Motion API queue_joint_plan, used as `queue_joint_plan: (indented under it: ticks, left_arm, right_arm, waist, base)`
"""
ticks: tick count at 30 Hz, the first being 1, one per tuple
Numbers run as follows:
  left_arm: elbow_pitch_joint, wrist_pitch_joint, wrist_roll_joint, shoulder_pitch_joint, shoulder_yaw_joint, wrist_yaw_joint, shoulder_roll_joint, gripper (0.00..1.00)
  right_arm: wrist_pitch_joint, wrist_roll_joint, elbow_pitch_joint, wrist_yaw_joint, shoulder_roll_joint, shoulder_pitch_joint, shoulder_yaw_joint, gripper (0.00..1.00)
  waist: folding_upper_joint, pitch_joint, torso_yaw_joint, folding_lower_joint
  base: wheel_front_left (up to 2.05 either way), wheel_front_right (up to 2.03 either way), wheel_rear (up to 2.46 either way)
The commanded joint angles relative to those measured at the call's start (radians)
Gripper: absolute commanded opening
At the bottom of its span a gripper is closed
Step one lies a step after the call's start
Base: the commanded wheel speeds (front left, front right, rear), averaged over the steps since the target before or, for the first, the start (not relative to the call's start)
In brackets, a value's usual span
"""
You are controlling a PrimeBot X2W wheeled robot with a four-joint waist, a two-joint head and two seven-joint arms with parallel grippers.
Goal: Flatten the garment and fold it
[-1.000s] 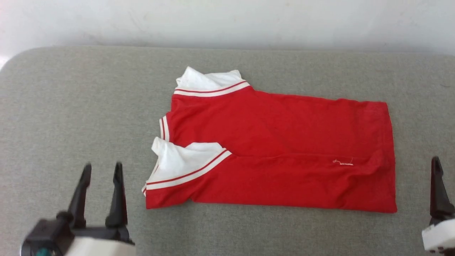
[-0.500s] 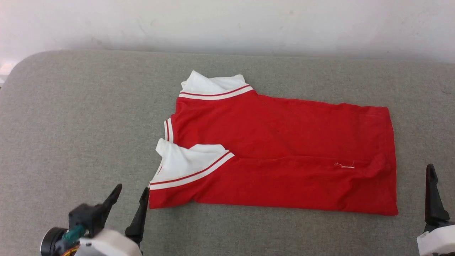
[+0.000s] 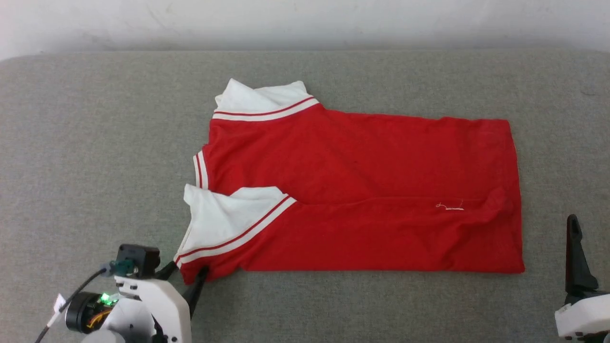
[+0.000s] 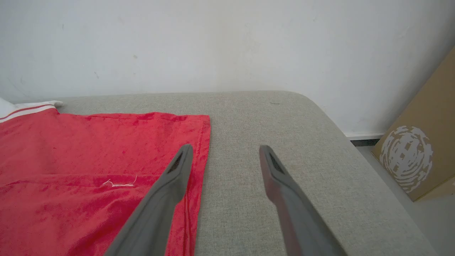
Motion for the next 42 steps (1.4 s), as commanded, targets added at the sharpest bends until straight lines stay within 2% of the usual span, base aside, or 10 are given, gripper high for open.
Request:
queue_joint_plan:
  ticks: [1, 2, 4, 11, 21, 30, 31, 32, 34, 42]
  left_arm:
    - [0.017, 0.032, -0.012, -0.005, -0.011, -0.01, 0.001, 0.8]
    - [0.024, 0.064, -0.026, -0.005, -0.02, -0.016, 0.001, 0.49]
    - [0.023, 0.082, -0.046, -0.012, -0.021, -0.022, 0.0, 0.0]
    - [0.003, 0.035, -0.066, -0.014, -0.002, -0.019, -0.009, 0.0]
    - [-0.048, 0.012, -0.066, -0.008, -0.007, -0.009, -0.015, 0.0]
    - [-0.063, 0.016, -0.071, -0.016, -0.019, -0.008, -0.017, 0.0]
    - [-0.063, 0.016, -0.072, -0.018, -0.019, -0.008, -0.017, 0.0]
    - [-0.063, 0.016, -0.073, -0.02, -0.019, -0.008, -0.016, 0.0]
    - [-0.062, 0.016, -0.076, -0.024, -0.018, -0.007, -0.016, 0.0]
    - [-0.082, 0.003, -0.102, -0.002, 0.014, 0.011, -0.01, 0.0]
  right_arm:
    - [0.003, -0.006, 0.0, -0.001, 0.002, -0.019, 0.0, 1.0]
    - [0.005, -0.01, 0.0, -0.001, 0.002, -0.021, 0.001, 1.0]
    - [0.015, -0.02, -0.007, -0.001, 0.002, -0.029, 0.009, 1.0]
    - [0.106, -0.07, -0.039, -0.001, 0.002, -0.076, 0.067, 1.0]
    - [0.487, -0.044, 0.051, -0.001, 0.002, -0.075, 0.07, 1.0]
    - [0.572, -0.028, 0.133, -0.001, 0.002, -0.07, 0.035, 1.0]
    - [0.588, -0.017, 0.146, -0.001, 0.002, -0.069, 0.035, 0.8]
    - [0.604, -0.005, 0.155, -0.001, 0.002, -0.068, 0.039, 0.4]
    - [0.615, 0.017, 0.161, -0.001, 0.002, -0.072, 0.035, 0.0]
    - [0.578, 0.02, 0.118, -0.001, 0.002, -0.099, 0.016, 0.0]
  waist:
    - [0.0, 0.014, -0.014, -0.0001]
    - [0.0, 0.017, -0.015, -0.0001]
    - [0.0, 0.02, -0.016, -0.0001]
    - [0.0, 0.017, -0.009, -0.0001]
    - [0.0, 0.031, 0.035, -0.0001]
    - [0.0, 0.058, 0.069, -0.0001]
    - [0.0, 0.059, 0.071, -0.0001]
    - [0.0, 0.06, 0.073, -0.0001]
    - [0.0, 0.06, 0.073, -0.0001]
    - [0.0, 0.0, 0.05, -0.0001]
  base:
    - [0.0, 0.0, 0.0]
    - [0.0, 0.0, 0.0]
    - [0.0, 0.0, 0.0]
    - [0.0, 0.0, 0.0]
    - [0.0, 0.0, 0.0]
    - [0.0, 0.0, 0.0]
    - [0.0, 0.0, 0.0]
    - [0.0, 0.0, 0.0]
    - [0.0, 0.0, 0.0]
    - [0.0, 0.0, 0.0]
